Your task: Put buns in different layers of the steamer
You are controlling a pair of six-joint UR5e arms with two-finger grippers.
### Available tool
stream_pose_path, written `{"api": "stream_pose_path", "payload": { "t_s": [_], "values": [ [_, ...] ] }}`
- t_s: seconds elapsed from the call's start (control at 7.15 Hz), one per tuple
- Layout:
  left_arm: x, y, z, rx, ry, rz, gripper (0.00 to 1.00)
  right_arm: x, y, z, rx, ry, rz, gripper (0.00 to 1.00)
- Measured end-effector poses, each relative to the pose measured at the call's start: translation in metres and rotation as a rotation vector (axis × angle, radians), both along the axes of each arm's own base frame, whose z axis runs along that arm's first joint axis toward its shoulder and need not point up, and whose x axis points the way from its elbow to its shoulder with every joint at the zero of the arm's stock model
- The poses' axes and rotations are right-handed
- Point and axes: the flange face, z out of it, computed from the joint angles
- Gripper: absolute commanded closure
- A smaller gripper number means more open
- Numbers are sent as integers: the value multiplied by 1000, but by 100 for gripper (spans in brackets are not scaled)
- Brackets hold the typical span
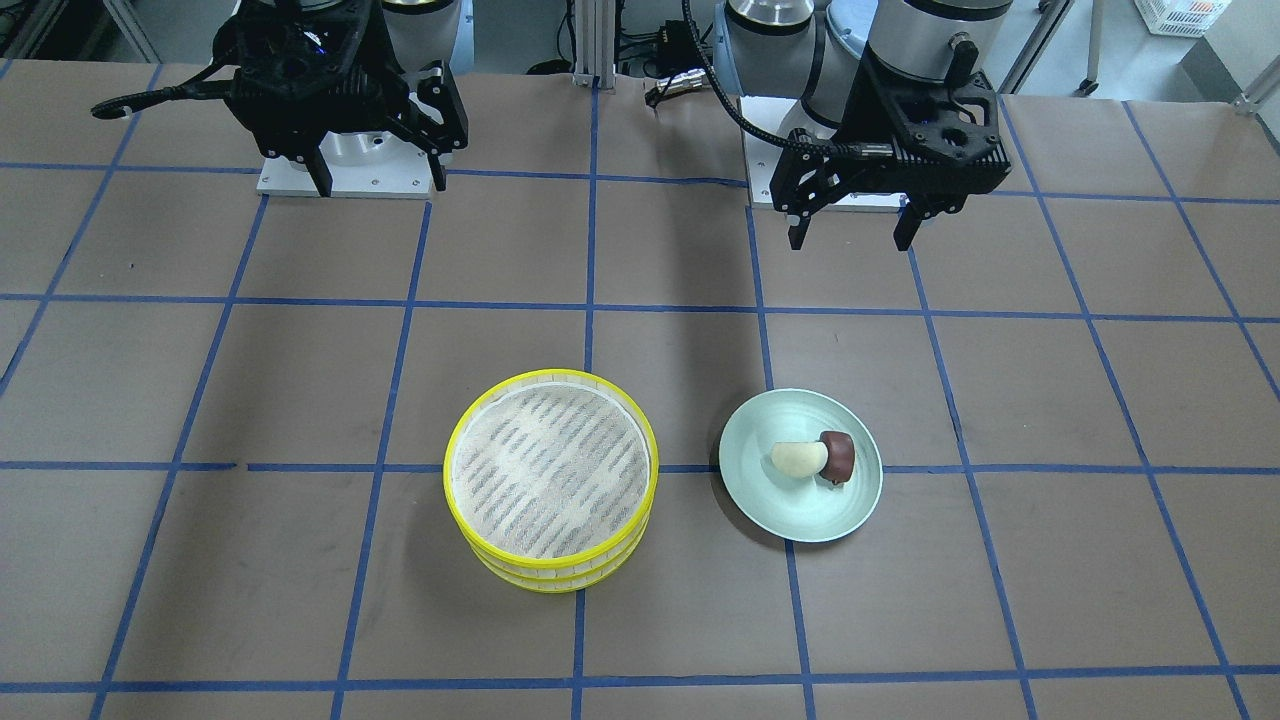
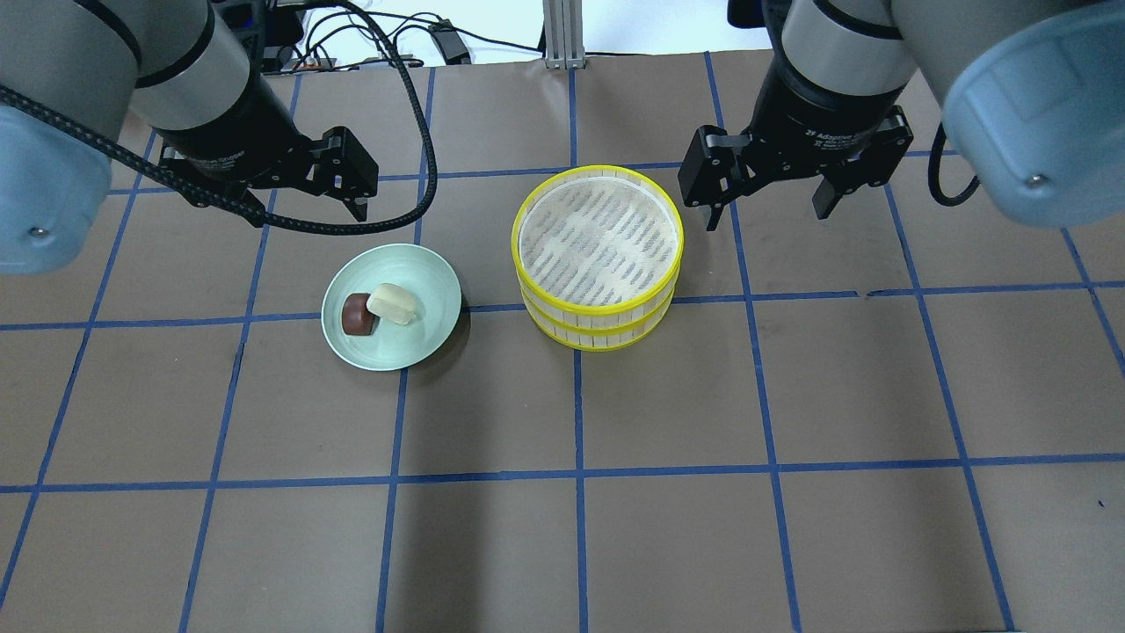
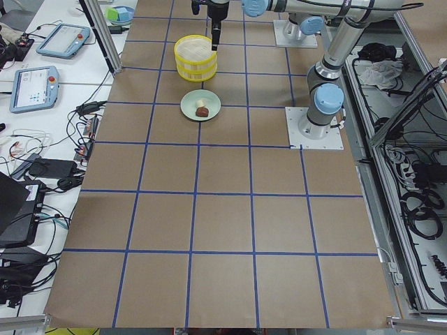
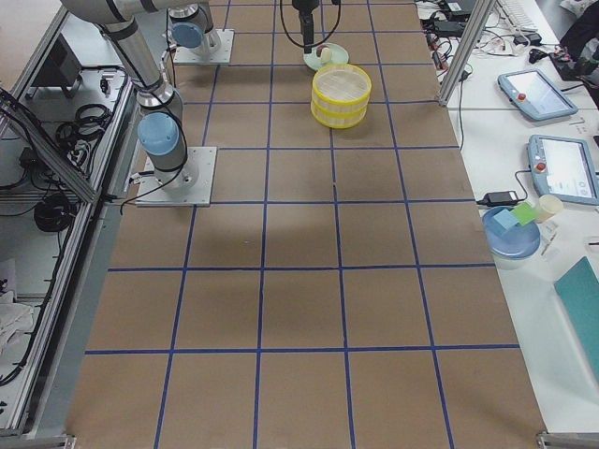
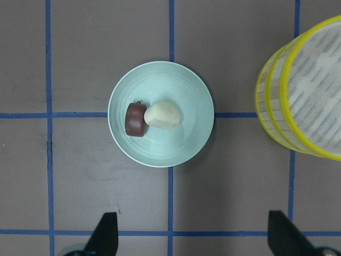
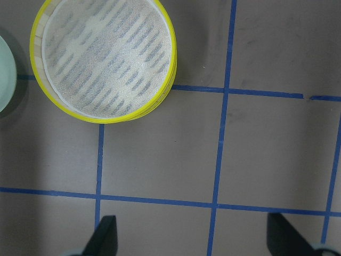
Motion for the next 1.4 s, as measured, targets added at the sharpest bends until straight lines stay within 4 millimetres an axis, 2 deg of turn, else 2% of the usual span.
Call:
{"api": "stream_pose_path", "payload": {
  "t_s": [1.4],
  "values": [
    [5, -6, -14, 49, -3, 11, 0, 2, -1, -2, 4, -9, -10, 0]
  ]
}}
